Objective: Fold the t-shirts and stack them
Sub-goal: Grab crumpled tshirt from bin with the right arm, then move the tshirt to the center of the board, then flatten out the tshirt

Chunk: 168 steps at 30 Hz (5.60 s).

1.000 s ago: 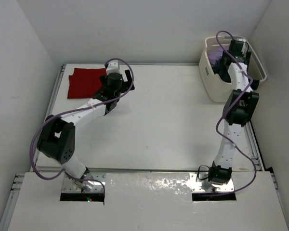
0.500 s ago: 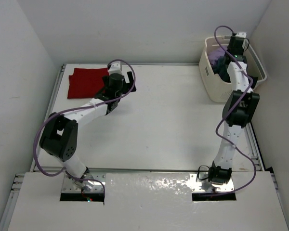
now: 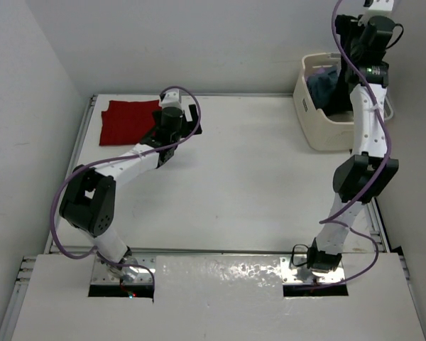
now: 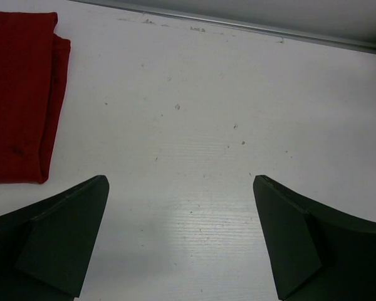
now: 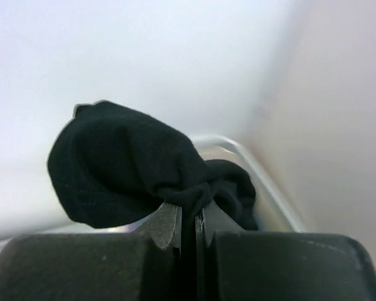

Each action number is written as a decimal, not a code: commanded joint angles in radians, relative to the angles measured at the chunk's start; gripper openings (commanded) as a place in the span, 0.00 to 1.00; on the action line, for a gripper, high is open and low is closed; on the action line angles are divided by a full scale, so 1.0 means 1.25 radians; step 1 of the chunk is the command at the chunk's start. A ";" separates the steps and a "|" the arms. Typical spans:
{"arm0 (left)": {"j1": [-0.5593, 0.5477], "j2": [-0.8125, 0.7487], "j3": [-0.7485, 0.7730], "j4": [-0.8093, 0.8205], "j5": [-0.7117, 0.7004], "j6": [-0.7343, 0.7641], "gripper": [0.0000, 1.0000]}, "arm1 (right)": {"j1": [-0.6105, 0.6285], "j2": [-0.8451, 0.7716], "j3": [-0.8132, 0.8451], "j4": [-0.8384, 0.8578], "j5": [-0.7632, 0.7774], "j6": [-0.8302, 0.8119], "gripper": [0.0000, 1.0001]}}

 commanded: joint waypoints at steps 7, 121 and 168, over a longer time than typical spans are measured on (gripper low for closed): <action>0.076 -0.063 -0.038 0.057 0.070 -0.069 1.00 | 0.199 -0.163 0.062 0.277 -0.428 0.150 0.00; 0.016 -0.769 0.290 -0.054 0.110 0.125 0.00 | 0.231 -1.101 -0.732 0.143 -0.030 -0.006 0.00; 0.133 0.294 0.127 -0.079 0.234 -0.044 1.00 | 0.203 -0.233 -1.049 0.271 -0.148 0.253 0.99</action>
